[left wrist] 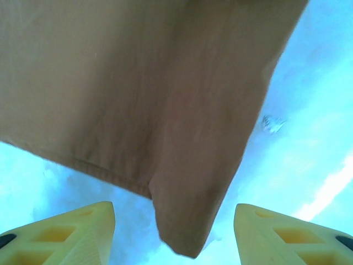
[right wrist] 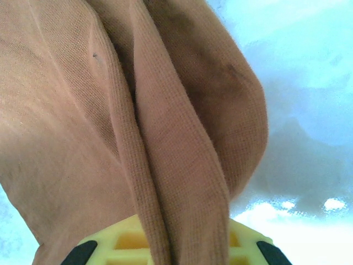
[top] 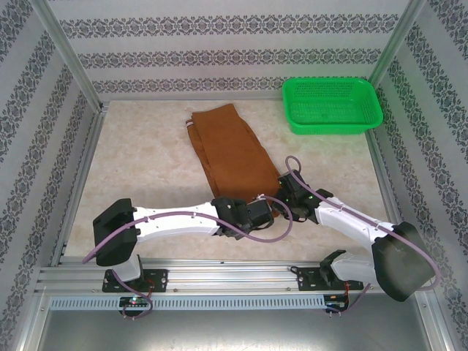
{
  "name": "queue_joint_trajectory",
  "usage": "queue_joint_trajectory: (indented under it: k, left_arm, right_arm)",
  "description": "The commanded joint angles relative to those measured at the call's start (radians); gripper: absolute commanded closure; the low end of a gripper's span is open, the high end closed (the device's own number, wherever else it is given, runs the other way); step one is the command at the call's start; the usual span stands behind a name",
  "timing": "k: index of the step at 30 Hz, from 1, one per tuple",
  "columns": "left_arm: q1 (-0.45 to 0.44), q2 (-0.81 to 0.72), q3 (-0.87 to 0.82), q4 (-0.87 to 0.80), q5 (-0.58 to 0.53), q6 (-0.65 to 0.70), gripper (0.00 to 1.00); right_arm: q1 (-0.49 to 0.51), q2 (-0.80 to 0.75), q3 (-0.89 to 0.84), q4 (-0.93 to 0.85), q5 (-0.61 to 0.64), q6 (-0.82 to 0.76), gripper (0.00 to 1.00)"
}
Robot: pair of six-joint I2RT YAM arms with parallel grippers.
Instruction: Roll up the long pants
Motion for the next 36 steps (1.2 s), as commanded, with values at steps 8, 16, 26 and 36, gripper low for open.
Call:
queue_joint_trajectory:
  k: [8, 16, 26, 36]
  left_arm:
    - [-0.011, 0.146, 0.03, 0.126, -0.058, 0.069, 0.41]
    - [0.101, 0.244, 0.023, 0.147, -0.038, 0.065, 0.58]
    - [0.167, 0.262, 0.013, 0.093, 0.034, 0.094, 1.0]
    - [0.167, 0.092, 0.037, -0.012, 0.284, 0.081, 1.0]
  right_arm:
    - [-0.014, -0.053, -0.016, -0.001, 0.001, 0.022, 1.0]
    - [-0.018, -0.058, -0.043, 0.036, -0.019, 0.034, 1.0]
    - [-0.044, -0.062, -0.039, 0.014, -0.01, 0.016, 1.0]
    - [-0.121, -0.038, 0.03, -0.007, -0.041, -0.067, 0.46]
